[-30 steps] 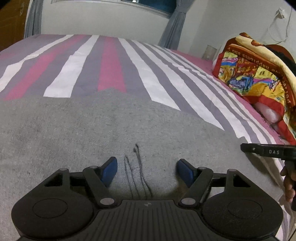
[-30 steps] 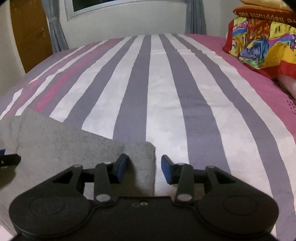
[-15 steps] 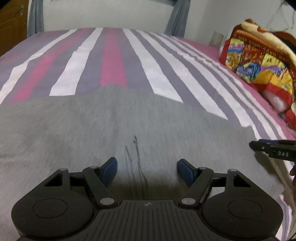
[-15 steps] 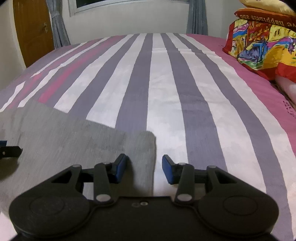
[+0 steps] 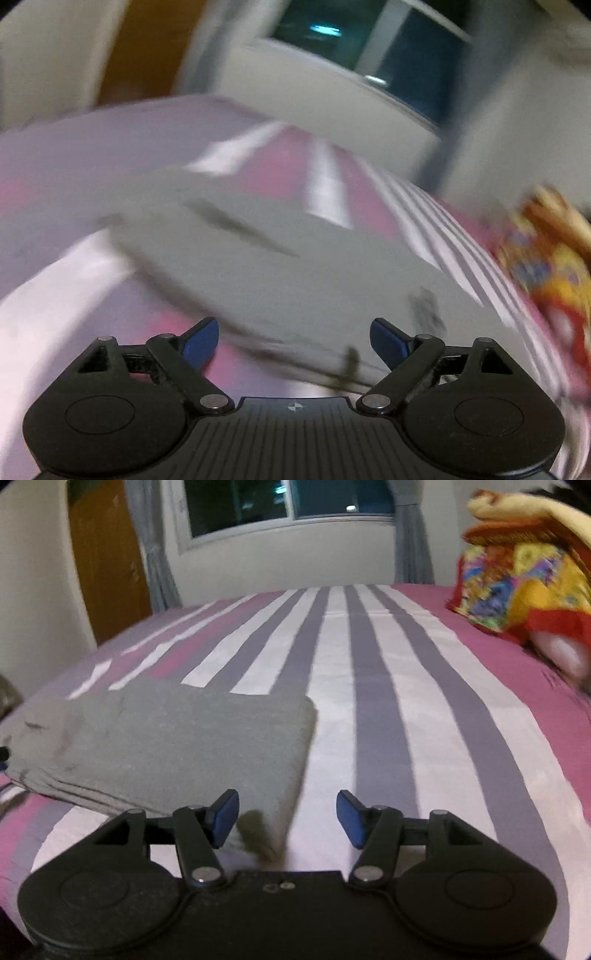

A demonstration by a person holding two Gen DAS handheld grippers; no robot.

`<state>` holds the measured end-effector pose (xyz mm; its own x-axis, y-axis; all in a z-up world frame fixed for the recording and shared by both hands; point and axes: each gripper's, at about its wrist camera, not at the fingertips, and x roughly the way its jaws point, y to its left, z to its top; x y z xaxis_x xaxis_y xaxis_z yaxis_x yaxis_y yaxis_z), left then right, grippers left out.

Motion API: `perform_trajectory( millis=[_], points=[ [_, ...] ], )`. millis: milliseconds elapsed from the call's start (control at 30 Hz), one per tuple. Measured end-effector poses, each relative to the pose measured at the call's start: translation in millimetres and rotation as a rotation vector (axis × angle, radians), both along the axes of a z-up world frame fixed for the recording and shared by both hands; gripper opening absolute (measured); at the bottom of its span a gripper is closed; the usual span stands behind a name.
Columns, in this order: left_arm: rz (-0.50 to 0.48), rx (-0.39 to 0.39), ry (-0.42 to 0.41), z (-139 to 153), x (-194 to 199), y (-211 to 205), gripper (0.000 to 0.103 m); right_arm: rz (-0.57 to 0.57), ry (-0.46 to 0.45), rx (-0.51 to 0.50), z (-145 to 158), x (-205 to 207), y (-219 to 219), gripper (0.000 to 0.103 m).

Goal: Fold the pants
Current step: 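Grasp the waistband end of the grey pants with the left gripper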

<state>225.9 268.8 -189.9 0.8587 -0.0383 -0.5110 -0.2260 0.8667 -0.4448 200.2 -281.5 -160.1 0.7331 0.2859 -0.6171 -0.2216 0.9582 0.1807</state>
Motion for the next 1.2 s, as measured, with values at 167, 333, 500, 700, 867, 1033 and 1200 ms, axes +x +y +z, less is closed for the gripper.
perform_trajectory(
  millis=[167, 333, 500, 700, 867, 1033, 1200],
  points=[
    [0.158, -0.336, -0.044, -45.2, -3.5, 89.1, 0.088, -0.077, 0.050, 0.089, -12.0, -3.4, -18.0, 0.058],
    [0.083, -0.410, -0.108, -63.8, 37.8, 116.6, 0.089, -0.135, 0.047, 0.106, -11.9, -6.4, -11.6, 0.059],
    [0.012, -0.514, -0.151, -68.5, 84.8, 128.2, 0.062, -0.141, 0.068, 0.095, -15.7, -6.2, -17.2, 0.061],
    [0.105, -0.578, -0.236, -90.0, 60.8, 129.6, 0.028, -0.199, 0.021, 0.031, -10.6, -11.7, -13.2, 0.061],
    [0.105, -0.525, -0.162, -89.8, 72.8, 125.0, 0.030, -0.356, 0.068, -0.083, -18.1, 9.9, -32.5, 0.081],
    [0.103, -0.435, -0.099, -63.1, 91.3, 117.4, 0.031, -0.278, 0.063, -0.254, -32.6, 14.6, -6.0, 0.103],
    [-0.016, -0.347, -0.208, 7.8, 103.3, 85.9, 0.029, -0.305, 0.054, -0.219, -34.0, 14.0, -9.6, 0.103]
  ],
)
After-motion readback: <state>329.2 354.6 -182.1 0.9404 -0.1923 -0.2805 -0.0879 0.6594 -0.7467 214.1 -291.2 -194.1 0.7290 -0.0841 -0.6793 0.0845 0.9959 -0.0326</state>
